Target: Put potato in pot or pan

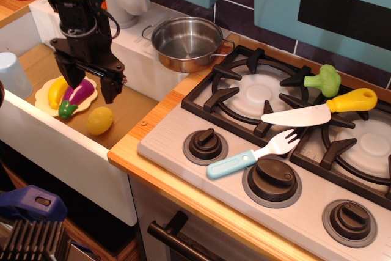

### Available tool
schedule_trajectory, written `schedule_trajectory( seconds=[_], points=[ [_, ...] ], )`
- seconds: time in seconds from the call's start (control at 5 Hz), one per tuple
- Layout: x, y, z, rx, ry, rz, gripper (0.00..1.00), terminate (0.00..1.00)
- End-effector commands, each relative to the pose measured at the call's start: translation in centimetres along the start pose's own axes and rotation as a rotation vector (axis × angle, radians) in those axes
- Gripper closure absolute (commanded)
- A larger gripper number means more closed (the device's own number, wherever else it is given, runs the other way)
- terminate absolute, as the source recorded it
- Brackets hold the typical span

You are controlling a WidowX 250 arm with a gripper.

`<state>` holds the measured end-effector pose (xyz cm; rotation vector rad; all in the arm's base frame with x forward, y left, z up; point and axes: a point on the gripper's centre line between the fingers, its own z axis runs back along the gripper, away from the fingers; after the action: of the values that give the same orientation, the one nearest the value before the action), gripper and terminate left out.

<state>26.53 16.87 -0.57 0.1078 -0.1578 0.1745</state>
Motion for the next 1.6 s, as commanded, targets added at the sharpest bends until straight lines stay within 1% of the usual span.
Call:
schedule_trajectory(
  seconds=[0.0,0.2,0.4,0.6,1.0,1.2,1.4],
  points=[
    [0.4,0.2,-1.6,-0.033,-0.031,0.040,0.00,0.00],
    [-0.3,0.2,-3.1,-0.054,-0.047,0.051,0.00,0.00],
    [-0.4,0.7,-3.7,-0.044,-0.057,0.042,0.00,0.00],
    [-0.2,1.2,-4.6,-0.056,-0.067,0.020,0.00,0.00],
    [-0.3,1.2,-6.5,-0.079,-0.086,0.042,0.00,0.00],
    [-0.3,1.0,-6.4,-0.067,-0.077,0.056,1.00,0.00],
    [-0.1,0.8,-5.4,-0.056,-0.063,0.057,1.00,0.00]
  ],
)
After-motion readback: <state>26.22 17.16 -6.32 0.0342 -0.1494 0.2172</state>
